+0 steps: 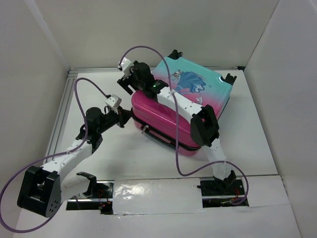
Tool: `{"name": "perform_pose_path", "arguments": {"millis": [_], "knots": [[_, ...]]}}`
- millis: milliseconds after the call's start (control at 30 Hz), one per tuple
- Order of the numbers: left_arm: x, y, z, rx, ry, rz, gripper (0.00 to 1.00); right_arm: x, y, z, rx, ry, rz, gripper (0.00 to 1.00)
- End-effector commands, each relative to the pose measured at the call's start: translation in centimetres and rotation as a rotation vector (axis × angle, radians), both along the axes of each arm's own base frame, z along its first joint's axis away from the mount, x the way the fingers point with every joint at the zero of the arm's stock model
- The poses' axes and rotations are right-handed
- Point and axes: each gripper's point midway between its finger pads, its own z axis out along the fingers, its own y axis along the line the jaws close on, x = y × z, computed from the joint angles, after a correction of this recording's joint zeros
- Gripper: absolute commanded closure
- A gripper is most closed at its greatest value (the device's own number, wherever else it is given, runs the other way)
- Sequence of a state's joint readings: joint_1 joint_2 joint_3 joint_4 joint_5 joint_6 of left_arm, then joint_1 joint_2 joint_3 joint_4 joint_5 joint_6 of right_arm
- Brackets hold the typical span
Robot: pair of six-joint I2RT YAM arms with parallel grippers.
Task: Pack the luggage
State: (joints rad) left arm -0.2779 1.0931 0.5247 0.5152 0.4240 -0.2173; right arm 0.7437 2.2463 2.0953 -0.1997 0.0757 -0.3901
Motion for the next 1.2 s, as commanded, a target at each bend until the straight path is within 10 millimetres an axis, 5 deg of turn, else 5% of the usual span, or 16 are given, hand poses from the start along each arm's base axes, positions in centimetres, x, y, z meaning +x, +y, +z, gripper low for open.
{"name": "perform_pose_path", "arguments": {"millis": [0,33,133,233,400,967,1067,1167], "knots": [[-1.5,-1.3,0.0,-0.033,0.0,-0.107,0.92,2.5,-4.7,-4.7,-0.078,0.082,-0.198,0.04],[-2.3,-1.8,-0.2,-0.032,0.004,-0.125,0.88,2.9,-4.6,-3.1,-0.03,0.085,-0.186,0.04],[-4.7,-3.3,-1.7,-0.043,0.023,-0.18,0.65,3.2,-4.8,-3.2,0.026,0.164,-0.156,0.02],[-5.0,-3.6,-3.9,-0.028,0.075,-0.189,0.58,3.3,-5.2,-2.3,0.041,0.164,-0.145,0.02],[-4.7,-4.9,-5.9,0.014,0.115,-0.248,0.52,3.2,-5.5,-3.6,0.013,0.178,-0.151,0.01],[-3.9,-8.4,-5.7,-0.021,0.116,-0.399,0.57,3.1,-5.6,-4.4,-0.006,0.187,-0.148,0.01],[-3.1,-8.5,-5.9,-0.03,0.128,-0.374,0.66,3.1,-5.6,-4.4,-0.006,0.187,-0.148,0.01],[-2.7,-8.6,-6.4,-0.025,0.142,-0.361,0.92,3.1,-5.6,-4.4,-0.006,0.187,-0.148,0.01]]}}
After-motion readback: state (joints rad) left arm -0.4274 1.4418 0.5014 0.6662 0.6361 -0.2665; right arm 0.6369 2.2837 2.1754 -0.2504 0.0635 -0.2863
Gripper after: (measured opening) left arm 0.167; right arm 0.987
